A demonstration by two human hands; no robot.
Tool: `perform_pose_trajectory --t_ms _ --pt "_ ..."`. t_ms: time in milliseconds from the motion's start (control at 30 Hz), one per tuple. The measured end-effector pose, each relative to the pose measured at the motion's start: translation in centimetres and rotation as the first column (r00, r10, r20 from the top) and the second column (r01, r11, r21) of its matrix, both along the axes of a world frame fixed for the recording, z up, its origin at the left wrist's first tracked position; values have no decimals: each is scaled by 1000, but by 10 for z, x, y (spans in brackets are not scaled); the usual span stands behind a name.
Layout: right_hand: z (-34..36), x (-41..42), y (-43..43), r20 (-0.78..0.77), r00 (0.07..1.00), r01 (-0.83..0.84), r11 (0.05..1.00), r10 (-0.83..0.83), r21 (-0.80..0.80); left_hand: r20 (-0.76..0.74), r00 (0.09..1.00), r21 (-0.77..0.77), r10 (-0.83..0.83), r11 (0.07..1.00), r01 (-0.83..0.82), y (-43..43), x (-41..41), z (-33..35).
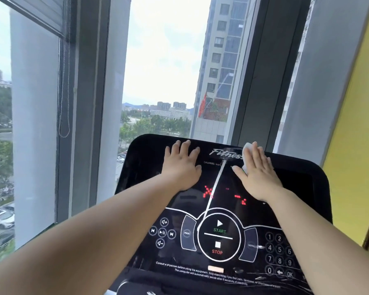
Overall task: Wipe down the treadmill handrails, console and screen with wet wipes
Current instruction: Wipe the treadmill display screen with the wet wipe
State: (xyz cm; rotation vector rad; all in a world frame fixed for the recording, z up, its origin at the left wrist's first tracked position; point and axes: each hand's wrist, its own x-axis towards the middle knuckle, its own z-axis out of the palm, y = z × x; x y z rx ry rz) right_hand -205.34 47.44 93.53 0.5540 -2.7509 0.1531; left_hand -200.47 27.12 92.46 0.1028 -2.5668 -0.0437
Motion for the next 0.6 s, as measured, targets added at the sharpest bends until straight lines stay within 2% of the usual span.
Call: perform_pose_trajectory --t_ms 67,167,233,300,433,533,600 --pt "-4 2 -9 -9 1000 23 999 -23 -26 -58 998 51 17 999 -14 7 -2 2" --pt "-8 1 -10 1 999 -47 998 47 31 -107 994 -50 -39 998 34 25 -7 5" --pt "-1 -2 4 30 995 -92 994 91 50 -70 988 -130 -136 983 127 35 -12 7" --pt "-1 -4 8 23 997 -71 997 70 35 -21 985 -147 -172 975 167 40 -16 6" --pt "-14 -4 -6 -40 999 -32 999 32 2 -19 988 -147 -153 978 148 41 -19 0" --pt "-6 -8 15 9 997 -75 996 74 41 -4 989 -153 -149 977 147 40 -18 3" --pt "-1 -10 24 16 999 -33 999 33 -11 5 990 -157 -142 977 141 41 -18 4"
